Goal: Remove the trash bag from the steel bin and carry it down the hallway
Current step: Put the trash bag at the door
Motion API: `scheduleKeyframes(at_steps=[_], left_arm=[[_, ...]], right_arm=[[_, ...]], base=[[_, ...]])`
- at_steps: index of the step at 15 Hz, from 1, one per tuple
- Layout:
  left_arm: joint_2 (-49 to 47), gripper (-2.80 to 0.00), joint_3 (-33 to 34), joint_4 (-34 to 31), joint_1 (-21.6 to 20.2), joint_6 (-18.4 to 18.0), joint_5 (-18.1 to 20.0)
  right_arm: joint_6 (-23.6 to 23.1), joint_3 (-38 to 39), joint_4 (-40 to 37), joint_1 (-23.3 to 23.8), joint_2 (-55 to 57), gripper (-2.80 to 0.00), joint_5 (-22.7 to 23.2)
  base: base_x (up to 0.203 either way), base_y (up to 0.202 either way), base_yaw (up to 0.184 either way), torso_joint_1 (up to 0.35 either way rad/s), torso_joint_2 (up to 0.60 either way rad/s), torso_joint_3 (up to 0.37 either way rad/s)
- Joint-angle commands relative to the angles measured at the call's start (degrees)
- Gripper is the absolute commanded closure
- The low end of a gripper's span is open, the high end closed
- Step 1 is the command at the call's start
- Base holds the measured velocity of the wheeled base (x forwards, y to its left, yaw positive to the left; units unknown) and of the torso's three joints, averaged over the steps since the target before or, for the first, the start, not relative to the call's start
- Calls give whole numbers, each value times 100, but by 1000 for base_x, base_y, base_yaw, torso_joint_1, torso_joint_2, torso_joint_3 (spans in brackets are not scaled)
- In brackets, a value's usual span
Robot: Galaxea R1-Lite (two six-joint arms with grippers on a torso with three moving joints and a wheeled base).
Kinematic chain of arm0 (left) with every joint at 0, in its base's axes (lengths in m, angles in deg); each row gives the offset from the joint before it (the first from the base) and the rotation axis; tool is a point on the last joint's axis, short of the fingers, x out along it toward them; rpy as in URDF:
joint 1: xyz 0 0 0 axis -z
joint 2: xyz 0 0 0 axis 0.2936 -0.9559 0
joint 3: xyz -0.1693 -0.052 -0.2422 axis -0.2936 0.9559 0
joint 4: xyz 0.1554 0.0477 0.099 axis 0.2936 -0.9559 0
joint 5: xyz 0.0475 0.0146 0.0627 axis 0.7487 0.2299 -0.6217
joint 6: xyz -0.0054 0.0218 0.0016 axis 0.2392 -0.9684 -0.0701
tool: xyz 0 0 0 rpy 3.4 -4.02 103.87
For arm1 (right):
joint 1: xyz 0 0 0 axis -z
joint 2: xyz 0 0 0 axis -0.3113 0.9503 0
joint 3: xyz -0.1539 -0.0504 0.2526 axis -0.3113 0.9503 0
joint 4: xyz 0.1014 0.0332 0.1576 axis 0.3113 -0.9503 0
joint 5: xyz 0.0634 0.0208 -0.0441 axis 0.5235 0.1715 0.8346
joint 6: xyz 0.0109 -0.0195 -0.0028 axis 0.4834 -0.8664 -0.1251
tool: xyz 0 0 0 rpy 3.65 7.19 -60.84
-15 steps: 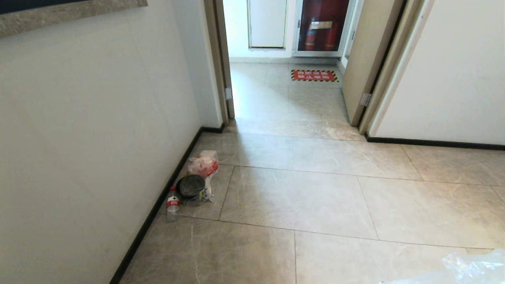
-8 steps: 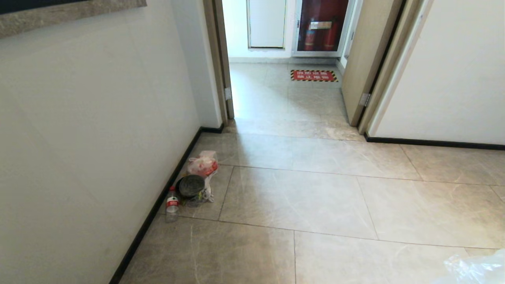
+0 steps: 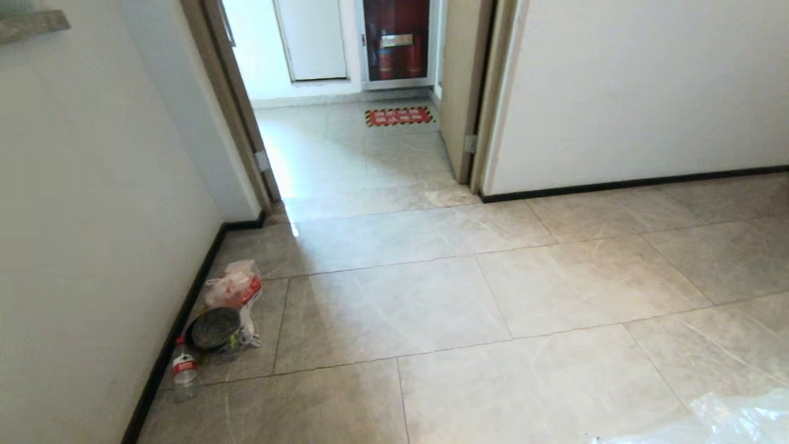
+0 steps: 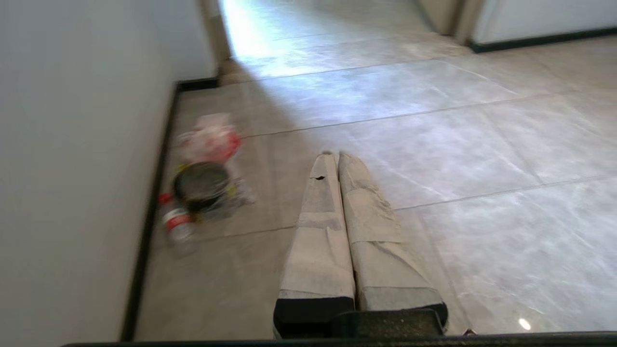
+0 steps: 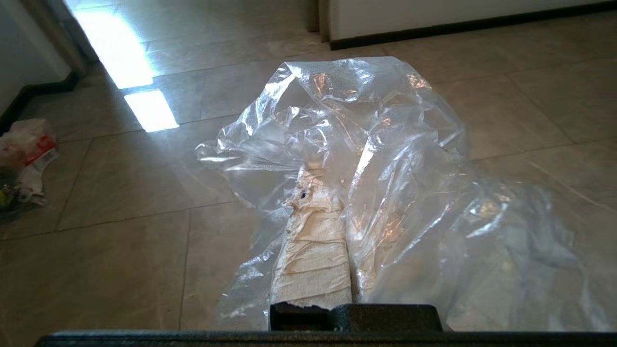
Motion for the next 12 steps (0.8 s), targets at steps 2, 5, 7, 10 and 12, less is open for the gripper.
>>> scheduleKeyframes(at_steps=[2,5,7,10,12], left_arm=[[0,0,0,2,0,-5,1],[0,0,0,2,0,-5,1],[0,0,0,2,0,-5,1],[0,0,0,2,0,-5,1],[0,0,0,2,0,-5,1]], right_arm=[[2,9,-5,0,-1,0,4],[2,9,-5,0,-1,0,4],[2,9,-5,-3,-1,0,4],[2,9,-5,0,-1,0,4],[11,9,-2,0,-1,0,-3]], base=[[-2,8,-162,6,0,4],[1,3,-62,2,3,2],[0,0,0,0,0,0],[0,0,0,0,0,0],[0,0,0,0,0,0]])
